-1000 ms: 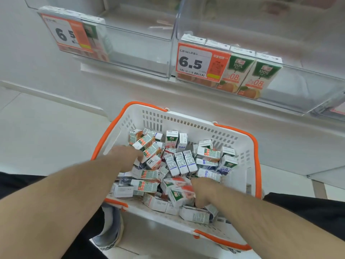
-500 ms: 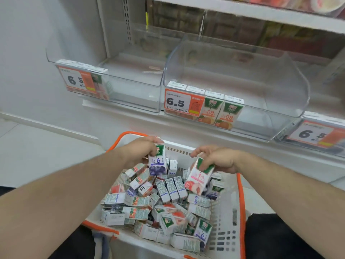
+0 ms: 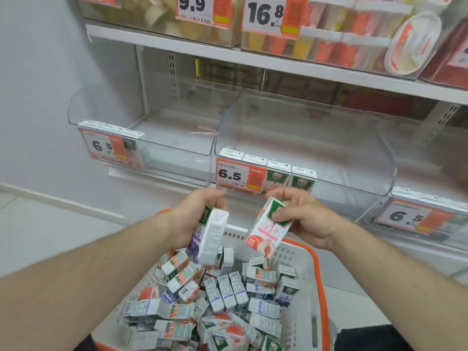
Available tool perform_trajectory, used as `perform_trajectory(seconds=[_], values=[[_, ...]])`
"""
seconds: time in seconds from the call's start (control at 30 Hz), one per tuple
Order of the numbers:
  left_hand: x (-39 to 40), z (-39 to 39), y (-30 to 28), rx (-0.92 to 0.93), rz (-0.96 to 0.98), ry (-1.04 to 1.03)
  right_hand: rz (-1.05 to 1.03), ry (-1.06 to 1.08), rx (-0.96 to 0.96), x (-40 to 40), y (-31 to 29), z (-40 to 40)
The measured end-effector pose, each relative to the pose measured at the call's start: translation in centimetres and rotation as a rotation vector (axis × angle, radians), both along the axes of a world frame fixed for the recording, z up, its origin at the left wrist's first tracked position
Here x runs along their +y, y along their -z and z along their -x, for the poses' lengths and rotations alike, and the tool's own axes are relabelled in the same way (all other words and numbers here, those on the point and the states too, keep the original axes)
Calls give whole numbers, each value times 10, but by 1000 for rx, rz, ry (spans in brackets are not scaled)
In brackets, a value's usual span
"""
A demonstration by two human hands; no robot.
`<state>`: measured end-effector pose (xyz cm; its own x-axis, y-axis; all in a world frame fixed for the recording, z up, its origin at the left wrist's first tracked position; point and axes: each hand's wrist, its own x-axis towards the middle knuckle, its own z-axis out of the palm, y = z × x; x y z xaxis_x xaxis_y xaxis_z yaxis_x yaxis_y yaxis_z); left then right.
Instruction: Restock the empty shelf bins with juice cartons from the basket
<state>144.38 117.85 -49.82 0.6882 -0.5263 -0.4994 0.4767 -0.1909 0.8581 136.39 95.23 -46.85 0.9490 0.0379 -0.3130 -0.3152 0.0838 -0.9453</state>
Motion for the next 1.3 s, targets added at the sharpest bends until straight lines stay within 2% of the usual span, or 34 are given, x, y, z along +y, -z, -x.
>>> perform_trajectory(seconds=[0.03, 0.1, 0.2, 0.33, 0.47, 0.57, 0.63, 0.7, 0.77, 1.03, 1.2, 1.3], values=[[1, 1, -1, -124, -95, 73, 4, 14, -37, 2, -3, 0], [2, 2, -3, -400, -169, 136, 68, 28, -99, 6, -10, 0], [0, 6, -11, -600, -235, 268, 232, 47, -149, 13, -15, -1], [-11, 8, -8, -742, -294, 365, 260, 48, -203, 24, -18, -5], [-5, 5, -3, -846, -224, 283, 286, 1, -293, 38, -23, -4], [8, 3, -11, -878, -182, 231, 509, -5, -391, 49, -27, -1], [16, 1, -19, -896, -158, 195, 700, 118, -517, 61, -27, 2], [26, 0, -28, -933, -153, 167, 751, 217, -615, 75, -27, 2], [35, -2, -32, -969, -159, 154, 772, 202, -622, 89, -30, -2], [68, -19, -38, -980, -231, -34, 1053, 93, -600, 141, -65, -50], [85, -36, -51, -711, -94, -441, 950, 224, -708, 170, -106, -100], [90, -47, -45, -507, -84, -557, 1051, 162, -647, 183, -113, -147]])
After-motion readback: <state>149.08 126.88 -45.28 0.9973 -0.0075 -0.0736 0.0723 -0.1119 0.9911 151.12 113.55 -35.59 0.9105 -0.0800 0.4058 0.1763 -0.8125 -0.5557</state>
